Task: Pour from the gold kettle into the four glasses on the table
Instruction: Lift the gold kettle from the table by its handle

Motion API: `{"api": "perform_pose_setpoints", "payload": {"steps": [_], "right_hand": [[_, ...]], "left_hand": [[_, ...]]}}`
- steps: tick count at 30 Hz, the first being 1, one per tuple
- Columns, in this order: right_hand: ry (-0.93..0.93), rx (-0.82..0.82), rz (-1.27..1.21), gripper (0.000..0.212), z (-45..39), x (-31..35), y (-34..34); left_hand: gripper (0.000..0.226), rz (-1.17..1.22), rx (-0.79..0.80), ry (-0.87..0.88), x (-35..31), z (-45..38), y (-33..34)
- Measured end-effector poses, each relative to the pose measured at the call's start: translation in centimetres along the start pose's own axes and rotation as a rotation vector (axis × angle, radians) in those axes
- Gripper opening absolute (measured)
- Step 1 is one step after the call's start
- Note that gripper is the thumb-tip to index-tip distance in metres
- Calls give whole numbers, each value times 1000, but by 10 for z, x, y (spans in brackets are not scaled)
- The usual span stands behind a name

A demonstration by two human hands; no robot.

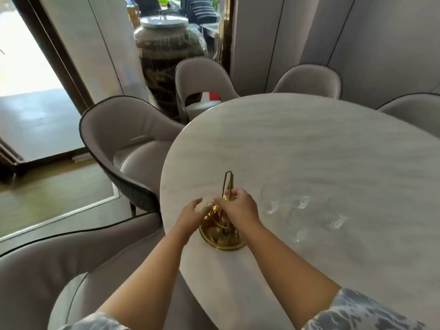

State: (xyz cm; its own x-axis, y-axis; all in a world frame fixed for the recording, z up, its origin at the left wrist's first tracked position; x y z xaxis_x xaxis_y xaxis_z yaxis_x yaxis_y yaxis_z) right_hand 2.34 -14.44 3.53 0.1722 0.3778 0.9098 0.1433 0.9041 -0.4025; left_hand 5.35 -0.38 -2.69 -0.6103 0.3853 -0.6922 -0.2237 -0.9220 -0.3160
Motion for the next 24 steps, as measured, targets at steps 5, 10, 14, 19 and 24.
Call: {"api": "perform_pose_setpoints", "payload": {"steps": [5,10,14,19,24], "right_hand": [[-70,-59,-64,19,-4,-8,4],[-126,-140,-65,6,7,-8,5],[-151,-137,-50,3,20,-11,-4],[-184,-173,-19,13,40,-11,-33],[-202,-309,-17,17,72,-5,-71]], "left_hand": [[71,91,124,-95,21,0,25],[74,176,150,-124,32,-3,25],[84,131,232,-126,34,4,24],[99,74,301,-98,32,12,27],[93,55,386,-41,24,40,48]]}}
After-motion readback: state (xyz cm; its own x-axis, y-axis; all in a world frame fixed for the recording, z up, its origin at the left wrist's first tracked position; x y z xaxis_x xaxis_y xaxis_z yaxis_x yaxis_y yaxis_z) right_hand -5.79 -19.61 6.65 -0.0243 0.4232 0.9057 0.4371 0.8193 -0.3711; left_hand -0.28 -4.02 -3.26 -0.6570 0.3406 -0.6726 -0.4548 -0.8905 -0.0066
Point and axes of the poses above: each hand's wrist, its own z-axis away from the middle knuckle, its own y-axis out of the palm, x = y × z, the point moved 6 cm from there along -z, towards the middle knuckle, and after that the axes turned 15 degrees about -y, right-handed, at the moved point
